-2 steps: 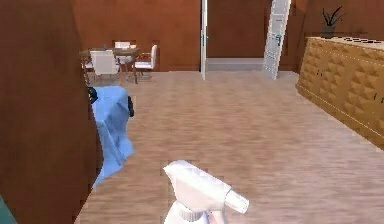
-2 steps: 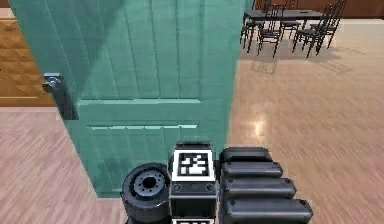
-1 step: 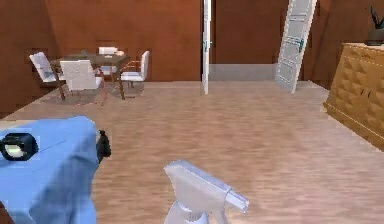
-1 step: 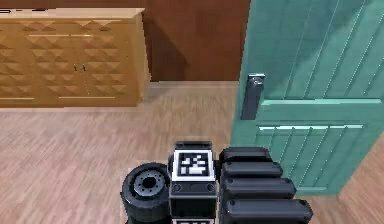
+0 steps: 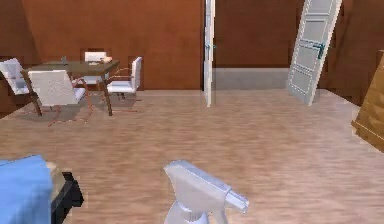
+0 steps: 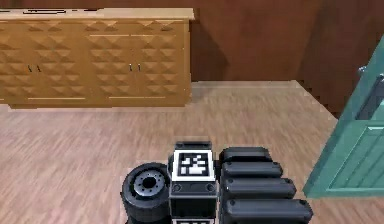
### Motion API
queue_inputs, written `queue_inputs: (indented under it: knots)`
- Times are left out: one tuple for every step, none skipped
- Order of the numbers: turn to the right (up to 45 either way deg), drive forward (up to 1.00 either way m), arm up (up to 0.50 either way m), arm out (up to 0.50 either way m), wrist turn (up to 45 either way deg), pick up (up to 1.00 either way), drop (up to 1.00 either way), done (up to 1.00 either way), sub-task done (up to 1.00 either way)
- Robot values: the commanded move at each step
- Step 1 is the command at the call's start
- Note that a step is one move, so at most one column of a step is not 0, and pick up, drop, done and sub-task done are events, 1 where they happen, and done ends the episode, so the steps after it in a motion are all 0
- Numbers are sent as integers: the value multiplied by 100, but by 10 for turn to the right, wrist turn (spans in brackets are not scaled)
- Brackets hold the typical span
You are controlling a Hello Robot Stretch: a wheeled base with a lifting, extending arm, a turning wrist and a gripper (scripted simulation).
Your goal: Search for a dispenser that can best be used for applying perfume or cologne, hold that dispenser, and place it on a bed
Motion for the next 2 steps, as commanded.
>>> queue_inputs:
  knots:
    - [-90, 0, 0, 0, 0, 0, 0, 0, 0]
    - [0, 100, 0, 0, 0, 0, 0, 0, 0]
